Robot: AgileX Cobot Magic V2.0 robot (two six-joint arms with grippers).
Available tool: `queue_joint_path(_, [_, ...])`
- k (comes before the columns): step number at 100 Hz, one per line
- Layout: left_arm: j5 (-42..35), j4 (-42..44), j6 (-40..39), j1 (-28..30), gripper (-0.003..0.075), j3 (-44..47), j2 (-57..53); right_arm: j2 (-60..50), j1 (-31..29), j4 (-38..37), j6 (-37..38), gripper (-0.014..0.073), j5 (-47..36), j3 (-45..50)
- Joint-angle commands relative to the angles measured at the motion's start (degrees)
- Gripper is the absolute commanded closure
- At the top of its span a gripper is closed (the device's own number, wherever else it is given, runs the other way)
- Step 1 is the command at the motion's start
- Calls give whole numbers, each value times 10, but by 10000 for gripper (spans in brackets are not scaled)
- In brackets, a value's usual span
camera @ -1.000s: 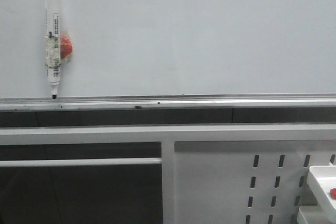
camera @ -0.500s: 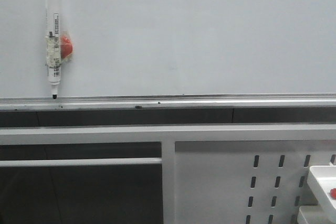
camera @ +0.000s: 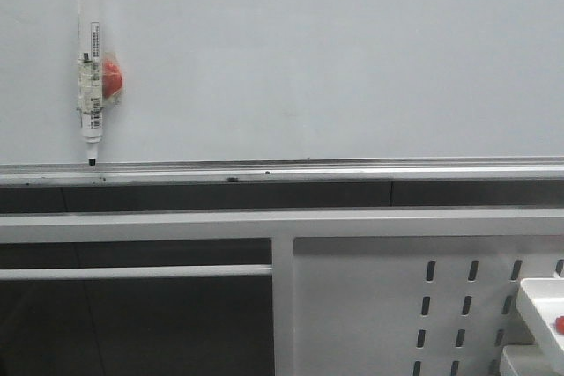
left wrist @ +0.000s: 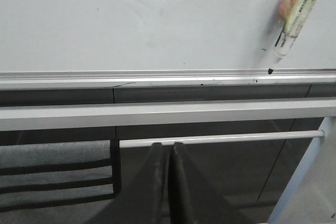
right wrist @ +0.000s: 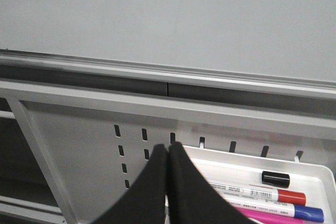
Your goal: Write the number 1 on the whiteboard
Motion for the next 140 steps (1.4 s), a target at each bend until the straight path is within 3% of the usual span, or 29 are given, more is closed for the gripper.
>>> queue_joint_path(1, [-30,0,-3,0,740,21,-13,-11,-5,-7,-2,652,-72,8])
queue_joint_path(12, [-55,35,-2,0,740,21,-13,-11,-5,33,-2,652,-172,8])
queue_joint_path(20, [-74,15,-2,0,740,21,-13,-11,-5,90,-2,652,-235,8])
queue_joint_path(32, [-98,-166,-2,0,740,21,-13,-11,-5,194,4,652,-289,8])
queue_joint_path(37, [-108,-255,-2,0,740,21,-13,-11,-5,200,4,652,-283,8])
queue_joint_path(56, [-148,-456,-2,0,740,20,-13,-11,-5,216,6,652,-247,8])
queue_joint_path(67, [-147,-463,-2,0,740,19,-13,-11,-5,255,17,652,-254,4])
queue_joint_path(78, [-125,-447,5,-2,739,-4,-13,-11,-5,257,17,608,-204,-24])
queue_joint_path(93, [-67,-376,84,-2,733,-68,4,7,-5,248,14,381,-133,-93])
queue_joint_path(105, [-16,-320,177,-2,633,-147,58,43,-5,243,-64,258,-75,-155])
queue_joint_path(112, [11,-319,231,-2,536,-192,110,68,-5,243,-113,248,-45,-185])
queue_joint_path(124, [83,-314,303,-2,397,-264,229,103,-5,243,-121,248,-34,-212])
queue_joint_path(131, [113,-301,313,-4,398,-297,293,114,-5,243,-121,248,-34,-215])
queue_joint_path(140, [94,-292,313,-22,444,-310,345,120,-5,243,-121,248,-33,-216])
